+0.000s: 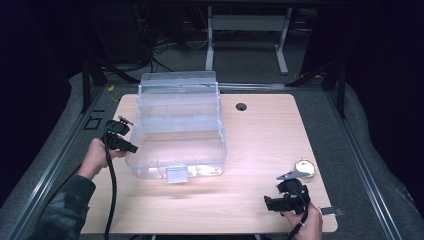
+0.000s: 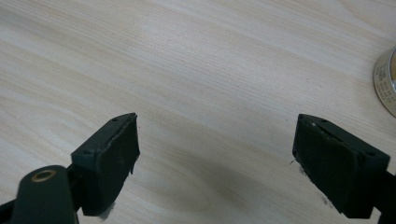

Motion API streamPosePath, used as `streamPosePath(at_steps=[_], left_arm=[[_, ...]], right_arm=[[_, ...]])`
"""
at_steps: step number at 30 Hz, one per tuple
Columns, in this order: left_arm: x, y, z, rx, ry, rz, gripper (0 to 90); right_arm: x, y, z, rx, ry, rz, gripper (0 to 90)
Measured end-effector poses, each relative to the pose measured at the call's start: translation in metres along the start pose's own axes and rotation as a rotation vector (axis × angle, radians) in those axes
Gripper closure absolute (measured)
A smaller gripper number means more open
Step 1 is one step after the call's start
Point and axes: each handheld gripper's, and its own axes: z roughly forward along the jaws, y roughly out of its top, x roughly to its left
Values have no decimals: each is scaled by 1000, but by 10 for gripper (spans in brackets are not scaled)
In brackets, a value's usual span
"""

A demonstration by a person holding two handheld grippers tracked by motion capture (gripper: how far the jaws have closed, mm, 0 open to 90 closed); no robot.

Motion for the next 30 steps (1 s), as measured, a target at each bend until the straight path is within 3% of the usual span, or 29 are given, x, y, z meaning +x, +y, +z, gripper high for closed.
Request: streamPosePath(at_steps=[12,25,30], left_arm=[[-26,11,5,6,-14,55,709],[-56,23,11,19,-30,105,697],[-65,26,13,19,-33,117,692]], right_arm=[[0,-1,3,20,-3,4,132],[-2,-1,5,21,0,5,0],[-2,-1,6,16,4,8,0]])
